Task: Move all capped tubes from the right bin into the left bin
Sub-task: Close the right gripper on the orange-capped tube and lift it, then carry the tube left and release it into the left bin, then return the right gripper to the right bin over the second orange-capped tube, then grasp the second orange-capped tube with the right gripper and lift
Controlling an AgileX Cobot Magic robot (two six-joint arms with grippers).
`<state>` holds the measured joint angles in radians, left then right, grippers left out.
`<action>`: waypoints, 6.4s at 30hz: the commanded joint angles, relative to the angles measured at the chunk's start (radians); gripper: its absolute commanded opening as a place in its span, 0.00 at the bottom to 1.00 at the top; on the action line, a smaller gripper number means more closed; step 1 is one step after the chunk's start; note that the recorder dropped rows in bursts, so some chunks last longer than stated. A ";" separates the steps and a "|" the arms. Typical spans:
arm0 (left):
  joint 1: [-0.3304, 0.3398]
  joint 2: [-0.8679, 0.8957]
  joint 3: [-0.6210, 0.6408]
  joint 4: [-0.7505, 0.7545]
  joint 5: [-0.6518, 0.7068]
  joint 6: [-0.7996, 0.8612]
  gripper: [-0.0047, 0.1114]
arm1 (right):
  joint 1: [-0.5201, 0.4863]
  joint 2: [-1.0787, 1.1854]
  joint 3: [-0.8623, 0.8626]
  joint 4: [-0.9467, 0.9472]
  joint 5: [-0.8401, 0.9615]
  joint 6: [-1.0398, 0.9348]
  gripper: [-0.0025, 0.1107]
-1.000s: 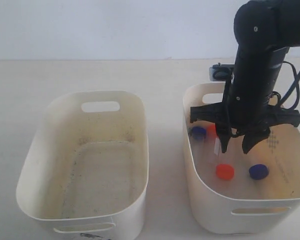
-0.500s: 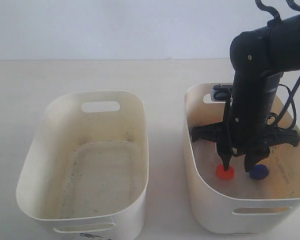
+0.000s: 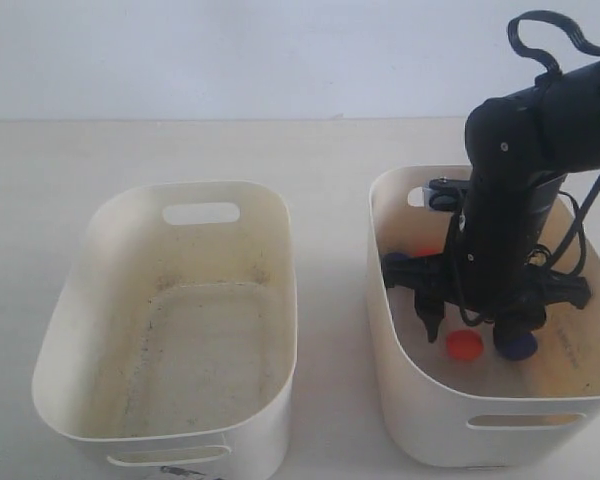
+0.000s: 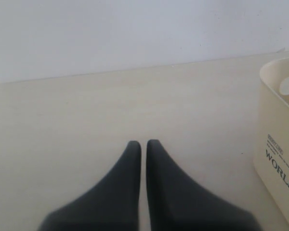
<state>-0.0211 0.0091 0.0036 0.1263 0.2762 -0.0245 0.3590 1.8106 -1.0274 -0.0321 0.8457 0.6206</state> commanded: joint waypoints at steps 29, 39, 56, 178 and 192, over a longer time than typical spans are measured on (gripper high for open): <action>0.001 -0.002 -0.004 -0.007 -0.015 -0.012 0.08 | 0.000 -0.177 0.001 -0.169 0.070 -0.056 0.02; 0.001 -0.002 -0.004 -0.007 -0.015 -0.012 0.08 | 0.000 -0.363 0.001 -0.138 0.060 -0.106 0.02; 0.001 -0.002 -0.004 -0.007 -0.015 -0.012 0.08 | 0.379 -0.466 0.001 0.364 -0.508 -0.302 0.02; 0.001 -0.002 -0.004 -0.007 -0.015 -0.012 0.08 | 0.020 -0.044 0.098 -0.114 -0.259 0.066 0.02; 0.001 -0.002 -0.004 -0.007 -0.015 -0.012 0.08 | 0.022 -0.486 0.098 -0.044 -0.168 -0.106 0.02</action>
<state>-0.0211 0.0091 0.0036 0.1263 0.2762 -0.0245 0.3810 1.4150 -0.9291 -0.1201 0.6627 0.5626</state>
